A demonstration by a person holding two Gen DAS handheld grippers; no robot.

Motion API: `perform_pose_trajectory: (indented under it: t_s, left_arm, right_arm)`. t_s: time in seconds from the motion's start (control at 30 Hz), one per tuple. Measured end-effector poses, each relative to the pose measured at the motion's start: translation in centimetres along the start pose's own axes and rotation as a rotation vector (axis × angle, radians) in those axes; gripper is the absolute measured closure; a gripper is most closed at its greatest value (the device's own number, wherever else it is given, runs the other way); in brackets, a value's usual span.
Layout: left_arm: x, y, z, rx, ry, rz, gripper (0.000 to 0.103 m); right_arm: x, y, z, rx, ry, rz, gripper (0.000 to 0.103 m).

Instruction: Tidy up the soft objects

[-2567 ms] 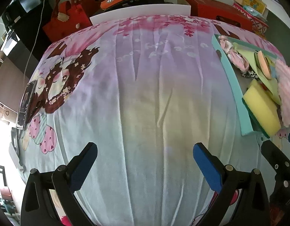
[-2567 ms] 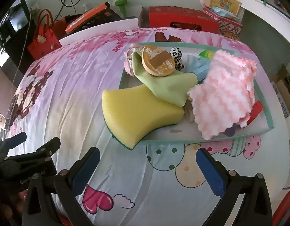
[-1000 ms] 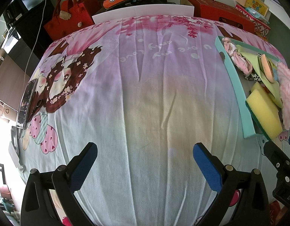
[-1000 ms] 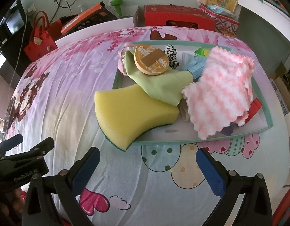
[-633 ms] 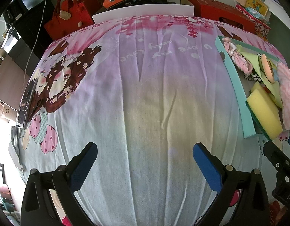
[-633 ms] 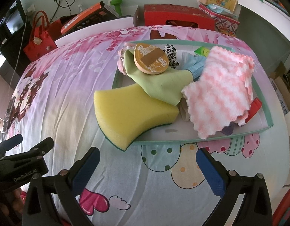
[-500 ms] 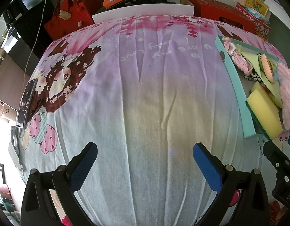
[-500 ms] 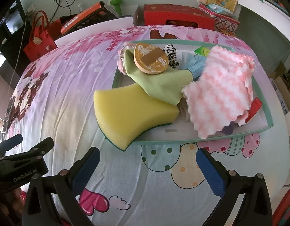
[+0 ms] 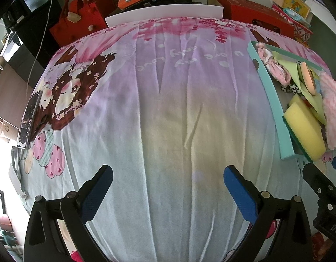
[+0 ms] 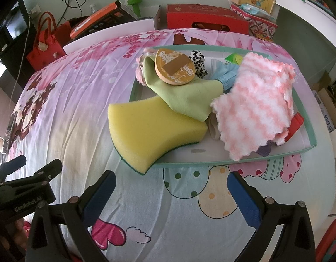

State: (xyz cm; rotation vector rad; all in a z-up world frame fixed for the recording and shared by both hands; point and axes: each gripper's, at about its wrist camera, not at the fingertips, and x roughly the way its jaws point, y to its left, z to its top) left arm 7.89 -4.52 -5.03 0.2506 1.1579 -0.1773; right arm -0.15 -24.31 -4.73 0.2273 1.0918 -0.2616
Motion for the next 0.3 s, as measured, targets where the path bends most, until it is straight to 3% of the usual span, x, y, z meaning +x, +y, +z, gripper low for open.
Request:
perform_pose_trajectory:
  t_s: [0.3]
  left_arm:
    - [-0.33, 0.07, 0.02, 0.006, -0.005, -0.008, 0.002]
  right_arm:
    - [0.02, 0.01, -0.02, 0.0, 0.001, 0.0, 0.0]
